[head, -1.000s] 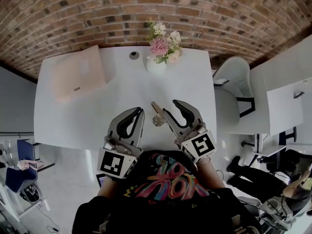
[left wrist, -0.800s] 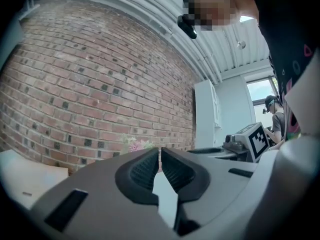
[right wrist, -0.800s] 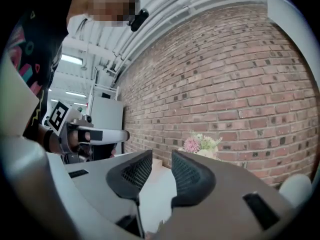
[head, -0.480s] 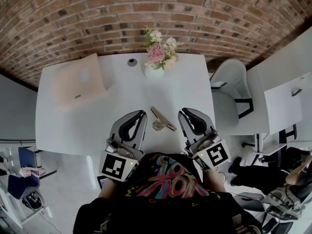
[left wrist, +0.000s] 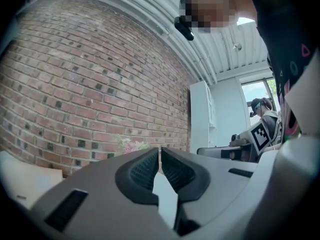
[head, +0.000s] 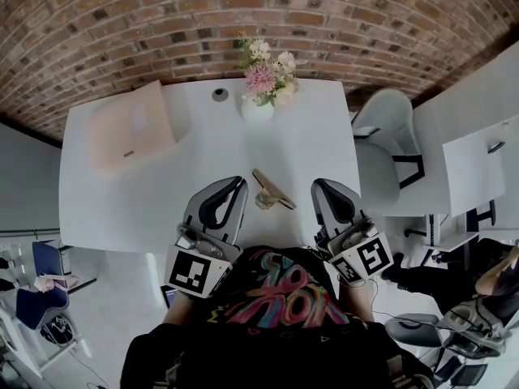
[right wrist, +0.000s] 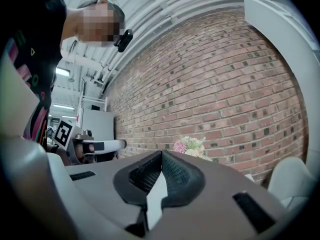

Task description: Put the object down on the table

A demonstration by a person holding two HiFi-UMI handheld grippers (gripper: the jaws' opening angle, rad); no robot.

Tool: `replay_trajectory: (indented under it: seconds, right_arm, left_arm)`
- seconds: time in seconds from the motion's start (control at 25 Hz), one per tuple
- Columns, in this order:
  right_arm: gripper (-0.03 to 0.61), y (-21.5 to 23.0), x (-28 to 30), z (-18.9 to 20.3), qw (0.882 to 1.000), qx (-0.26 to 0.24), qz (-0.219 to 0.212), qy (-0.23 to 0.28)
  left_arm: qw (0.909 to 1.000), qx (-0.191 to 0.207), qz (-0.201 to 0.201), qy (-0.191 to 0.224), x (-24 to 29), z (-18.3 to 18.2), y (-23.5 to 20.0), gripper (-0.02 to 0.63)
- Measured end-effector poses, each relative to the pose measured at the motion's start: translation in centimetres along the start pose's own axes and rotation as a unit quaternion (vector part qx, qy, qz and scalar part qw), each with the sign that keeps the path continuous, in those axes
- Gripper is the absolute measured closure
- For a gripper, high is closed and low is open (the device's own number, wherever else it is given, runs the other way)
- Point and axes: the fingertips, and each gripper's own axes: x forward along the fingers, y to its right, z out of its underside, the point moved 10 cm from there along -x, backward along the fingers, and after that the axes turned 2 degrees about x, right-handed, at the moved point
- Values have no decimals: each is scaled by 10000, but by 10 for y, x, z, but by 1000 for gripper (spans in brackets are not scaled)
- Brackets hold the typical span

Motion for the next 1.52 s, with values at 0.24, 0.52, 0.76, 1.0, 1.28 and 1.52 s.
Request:
replay_trajectory:
  seconds: [0.24,0.52,0.76,1.0,1.28,1.52]
  right_arm:
    - [561,2,-4,6,9999,91,21,-110]
    - [561,7,-5,10,9997,200,-12,-129]
    - [561,6,-3,12,9996,193,-84,-171]
    - [561,3,-1,10,9996,132,-119,-202]
    - [561,2,1,13,9995,133,-182,-234]
    - [561,3,1,14,9994,143,-196,-260]
  left_arm:
    - [10000,-22,9,-28,-2,1,2,578]
    - [10000,-11,2,-88,-3,5,4,578]
    - [9999,-22,-49,-115,-5,7,3,578]
    - [9999,-29,-64,-113,-5,7,1,578]
    - [9999,-75,4,-138,-4,10,0,578]
    - [9990,-14,302,-319,-4,16,-5,578]
